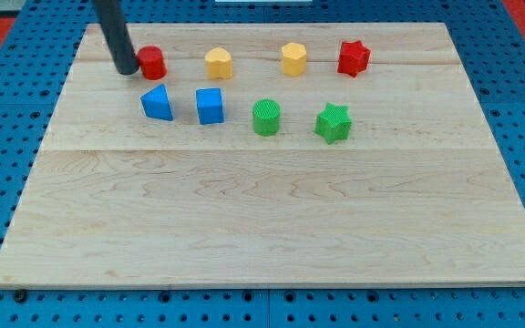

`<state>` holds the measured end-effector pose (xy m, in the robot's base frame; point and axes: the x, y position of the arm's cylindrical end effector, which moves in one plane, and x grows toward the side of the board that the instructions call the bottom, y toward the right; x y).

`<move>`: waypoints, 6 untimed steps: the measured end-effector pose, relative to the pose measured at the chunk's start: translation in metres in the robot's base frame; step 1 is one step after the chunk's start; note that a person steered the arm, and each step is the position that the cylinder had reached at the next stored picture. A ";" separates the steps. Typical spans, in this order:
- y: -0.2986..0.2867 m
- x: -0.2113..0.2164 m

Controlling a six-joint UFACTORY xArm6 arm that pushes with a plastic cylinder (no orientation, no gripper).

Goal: Slightly move the yellow heart to the right side of the red circle

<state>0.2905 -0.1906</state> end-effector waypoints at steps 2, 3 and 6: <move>0.025 0.043; 0.103 0.037; 0.130 0.016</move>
